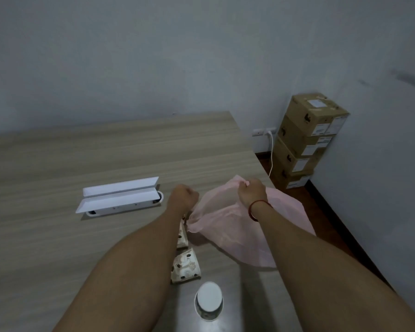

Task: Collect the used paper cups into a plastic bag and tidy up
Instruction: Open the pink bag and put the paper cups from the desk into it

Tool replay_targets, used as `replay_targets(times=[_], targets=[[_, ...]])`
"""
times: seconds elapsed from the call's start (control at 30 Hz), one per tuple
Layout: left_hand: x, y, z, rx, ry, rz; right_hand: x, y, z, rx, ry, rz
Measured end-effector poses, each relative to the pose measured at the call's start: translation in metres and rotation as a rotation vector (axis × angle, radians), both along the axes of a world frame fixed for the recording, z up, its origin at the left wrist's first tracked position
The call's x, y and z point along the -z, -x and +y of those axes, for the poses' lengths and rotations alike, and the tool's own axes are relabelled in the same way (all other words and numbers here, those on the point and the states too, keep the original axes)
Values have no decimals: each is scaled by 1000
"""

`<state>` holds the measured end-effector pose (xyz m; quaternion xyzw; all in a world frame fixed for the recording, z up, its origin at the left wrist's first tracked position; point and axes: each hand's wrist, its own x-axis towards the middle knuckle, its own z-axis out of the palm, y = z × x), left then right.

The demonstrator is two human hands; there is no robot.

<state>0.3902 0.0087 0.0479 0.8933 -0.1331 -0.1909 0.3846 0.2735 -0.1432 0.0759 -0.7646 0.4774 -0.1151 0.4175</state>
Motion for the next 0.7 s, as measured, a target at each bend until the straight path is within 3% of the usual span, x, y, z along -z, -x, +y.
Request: replay_targets(times=[0.33,0.7], targets=[[56,-38,12,76,-263,-29,24,-22,7,24,7,50],[86,-54,2,185,-257,38,45,-31,3,7,23,79]])
